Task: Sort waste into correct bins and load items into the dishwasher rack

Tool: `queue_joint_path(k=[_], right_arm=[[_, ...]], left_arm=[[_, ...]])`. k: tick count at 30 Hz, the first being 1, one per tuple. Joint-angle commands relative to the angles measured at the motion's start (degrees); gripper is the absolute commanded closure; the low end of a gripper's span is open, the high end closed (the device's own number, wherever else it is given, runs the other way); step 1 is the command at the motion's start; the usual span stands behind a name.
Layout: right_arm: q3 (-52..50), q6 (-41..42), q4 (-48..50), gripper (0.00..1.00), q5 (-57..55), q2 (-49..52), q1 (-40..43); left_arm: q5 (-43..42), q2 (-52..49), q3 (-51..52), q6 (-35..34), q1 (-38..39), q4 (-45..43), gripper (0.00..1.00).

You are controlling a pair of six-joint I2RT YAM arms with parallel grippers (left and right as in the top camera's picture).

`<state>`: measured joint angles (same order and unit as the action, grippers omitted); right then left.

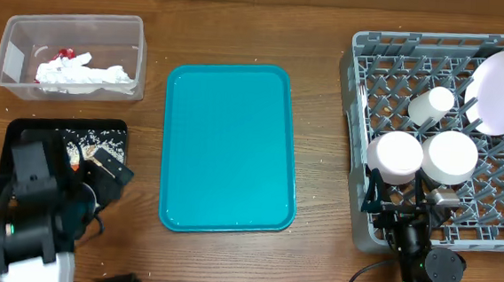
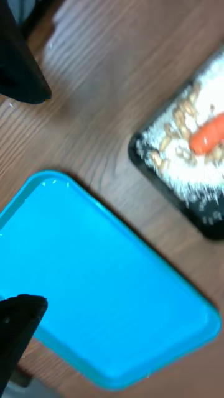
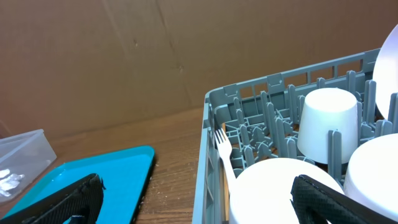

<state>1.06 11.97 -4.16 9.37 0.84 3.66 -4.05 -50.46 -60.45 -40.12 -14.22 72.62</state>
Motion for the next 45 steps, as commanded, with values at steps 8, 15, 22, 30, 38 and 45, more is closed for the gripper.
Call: queue_joint_path(k=[8, 15, 22, 30, 38, 45], right_arm=[[-0.6, -0.2, 0.2, 0.00, -0.8, -0.7, 0.2], [-0.6, -0.2, 0.2, 0.00, -0.8, -0.7, 0.2], [-0.6, -0.2, 0.2, 0.00, -0.8, -0.7, 0.2], [-0.6, -0.2, 0.2, 0.00, -0.8, -0.7, 0.2], [-0.6, -0.2, 0.2, 0.00, -0.7, -0.7, 0.2], [-0.6, -0.2, 0.2, 0.00, -0.8, -0.7, 0.2]], left_arm=[[1.1, 14.4, 0.0, 16.8, 2.6, 5.6, 0.00], [-16.7, 24.9, 12.7, 26.8, 5.4, -18.5, 0.00], [-17.7, 42.5, 38.2, 18.7, 6.0, -44.2, 0.00], [-17.6, 50.2, 56.0, 10.5, 7.3, -66.7, 0.00], [-17.7, 50.3, 60.2, 27.7, 10.6, -69.9, 0.00], [-16.9, 50.3, 60.2, 30.1, 10.6, -69.9, 0.00]])
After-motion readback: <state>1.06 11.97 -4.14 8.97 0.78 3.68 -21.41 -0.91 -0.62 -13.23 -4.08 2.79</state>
